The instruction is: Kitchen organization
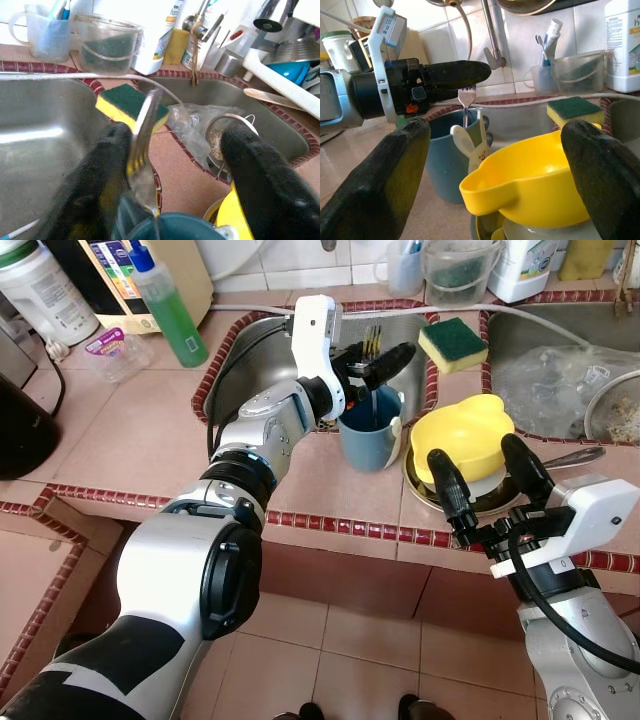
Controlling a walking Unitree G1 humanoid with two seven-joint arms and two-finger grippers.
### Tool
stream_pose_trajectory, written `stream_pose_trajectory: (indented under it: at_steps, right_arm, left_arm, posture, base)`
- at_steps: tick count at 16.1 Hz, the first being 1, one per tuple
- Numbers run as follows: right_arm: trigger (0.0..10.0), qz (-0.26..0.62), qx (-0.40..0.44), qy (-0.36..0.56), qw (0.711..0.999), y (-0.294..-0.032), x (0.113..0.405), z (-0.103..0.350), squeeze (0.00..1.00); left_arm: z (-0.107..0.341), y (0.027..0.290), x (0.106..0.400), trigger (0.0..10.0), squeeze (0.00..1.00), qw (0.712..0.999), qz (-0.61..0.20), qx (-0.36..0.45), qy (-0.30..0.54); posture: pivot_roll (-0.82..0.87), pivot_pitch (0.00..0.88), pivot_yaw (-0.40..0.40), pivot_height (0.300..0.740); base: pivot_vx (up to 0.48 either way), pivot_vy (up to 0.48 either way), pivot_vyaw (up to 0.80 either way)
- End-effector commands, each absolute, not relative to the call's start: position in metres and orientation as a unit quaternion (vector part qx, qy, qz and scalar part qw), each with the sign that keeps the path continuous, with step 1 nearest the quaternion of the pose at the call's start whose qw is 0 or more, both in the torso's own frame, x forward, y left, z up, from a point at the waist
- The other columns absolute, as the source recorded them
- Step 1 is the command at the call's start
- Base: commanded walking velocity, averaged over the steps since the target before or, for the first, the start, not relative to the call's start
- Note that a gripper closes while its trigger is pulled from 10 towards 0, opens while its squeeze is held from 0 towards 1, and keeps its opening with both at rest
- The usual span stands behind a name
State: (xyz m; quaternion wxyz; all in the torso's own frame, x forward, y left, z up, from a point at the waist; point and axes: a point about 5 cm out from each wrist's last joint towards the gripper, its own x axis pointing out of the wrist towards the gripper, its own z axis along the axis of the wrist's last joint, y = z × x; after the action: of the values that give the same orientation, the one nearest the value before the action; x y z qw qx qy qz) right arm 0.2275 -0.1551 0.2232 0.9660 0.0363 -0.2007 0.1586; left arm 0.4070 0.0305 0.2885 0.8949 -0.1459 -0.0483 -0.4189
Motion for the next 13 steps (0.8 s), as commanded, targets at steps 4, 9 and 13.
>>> stream_pose_trajectory:
  at_steps: [4,9,13]
  right_arm:
    - [10.0,0.168,0.039,-0.202,0.964,-0.1504,0.2223,0.2248,0.0]
    - [10.0,0.168,0.04,-0.2,0.964,-0.15,0.2226,0.2244,0.0]
    - [10.0,0.169,0.04,-0.201,0.964,-0.1501,0.2241,0.2244,0.0]
  left_arm:
    - [0.292,0.0348,0.4078,0.0,0.0,0.895,-0.422,-0.139,-0.051]
    - [0.2918,0.0353,0.4078,0.0,0.0,0.894,-0.423,-0.138,-0.05]
    - [0.2931,0.0353,0.4078,0.0,0.0,0.893,-0.425,-0.138,-0.052]
  posture:
    - [-0.28,0.267,0.211,0.74]
    - [-0.27,0.268,0.21,0.74]
    - [-0.27,0.263,0.208,0.74]
  base:
    - [0.0,0.0,0.0]
    - [0.0,0.0,0.0]
    - [0.0,0.0,0.0]
